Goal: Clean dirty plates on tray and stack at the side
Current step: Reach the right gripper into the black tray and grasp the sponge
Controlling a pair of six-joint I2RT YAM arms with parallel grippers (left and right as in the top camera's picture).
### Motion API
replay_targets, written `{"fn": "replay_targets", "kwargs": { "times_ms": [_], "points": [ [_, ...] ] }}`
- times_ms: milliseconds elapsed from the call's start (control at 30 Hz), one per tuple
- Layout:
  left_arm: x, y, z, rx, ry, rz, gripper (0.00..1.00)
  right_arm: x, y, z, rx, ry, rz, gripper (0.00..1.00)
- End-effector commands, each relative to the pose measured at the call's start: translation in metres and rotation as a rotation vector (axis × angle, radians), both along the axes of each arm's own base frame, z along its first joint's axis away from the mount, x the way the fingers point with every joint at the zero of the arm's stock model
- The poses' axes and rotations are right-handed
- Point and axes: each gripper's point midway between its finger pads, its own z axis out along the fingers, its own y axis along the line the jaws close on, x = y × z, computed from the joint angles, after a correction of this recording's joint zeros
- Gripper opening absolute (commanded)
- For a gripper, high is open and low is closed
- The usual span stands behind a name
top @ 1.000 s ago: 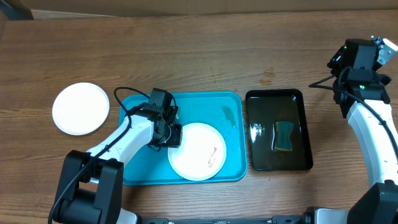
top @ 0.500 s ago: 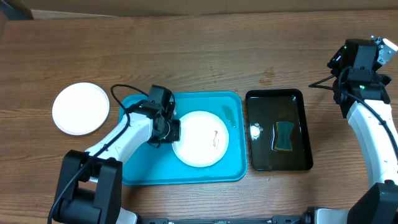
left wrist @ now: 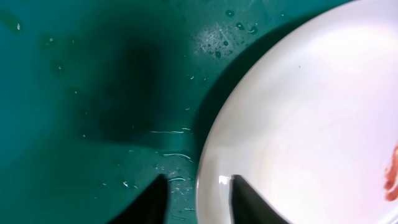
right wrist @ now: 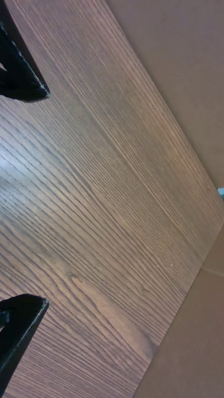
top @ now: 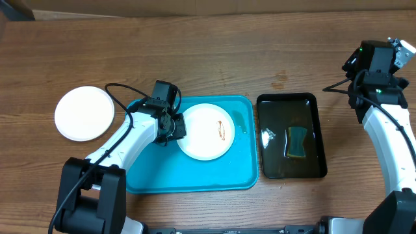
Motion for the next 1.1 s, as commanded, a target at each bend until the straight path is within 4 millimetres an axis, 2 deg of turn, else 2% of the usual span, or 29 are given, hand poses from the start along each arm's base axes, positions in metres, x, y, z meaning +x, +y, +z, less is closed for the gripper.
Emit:
{"fn": "replay_targets", "kwargs": {
  "times_ms": [0, 133, 300, 467, 600, 700, 933, 1033, 1067],
  "points": [
    [0.006, 0.006, 0.002, 0.033, -0.016, 0.010, 0.51, 0.002, -0.002, 0.008, -0.015, -0.018, -0.008, 1.00],
    [0.003, 0.008, -0.001, 0.053, -0.012, -0.051, 0.50, 0.002, -0.002, 0.008, -0.015, -0.018, -0.009, 1.00],
    [-0.002, 0.009, -0.007, 0.056, -0.001, -0.056, 0.41, 0.002, -0.002, 0.008, -0.015, -0.018, -0.009, 1.00],
    [-0.006, 0.008, -0.018, 0.045, -0.009, -0.057, 0.38, 0.002, -0.002, 0.008, -0.015, -0.018, -0.008, 1.00],
    [-0.008, 0.005, -0.021, 0.023, -0.011, -0.061, 0.29, 0.002, -0.002, 0.008, -0.015, -0.018, -0.008, 1.00],
    [-0.007, 0.004, -0.021, 0.019, -0.014, -0.062, 0.17, 0.006, 0.000, 0.010, -0.002, -0.041, -0.001, 1.00],
    [-0.005, 0.001, -0.020, 0.016, -0.026, -0.068, 0.16, 0.010, 0.004, 0.011, 0.014, -0.055, 0.019, 1.00],
    [-0.005, 0.002, -0.020, 0.016, -0.026, -0.067, 0.06, 0.013, 0.012, 0.007, 0.052, -0.051, 0.063, 1.00],
    [-0.005, 0.002, -0.020, 0.016, -0.026, -0.068, 0.05, 0.012, 0.021, -0.002, 0.093, -0.020, 0.104, 1.00]
  ]
}}
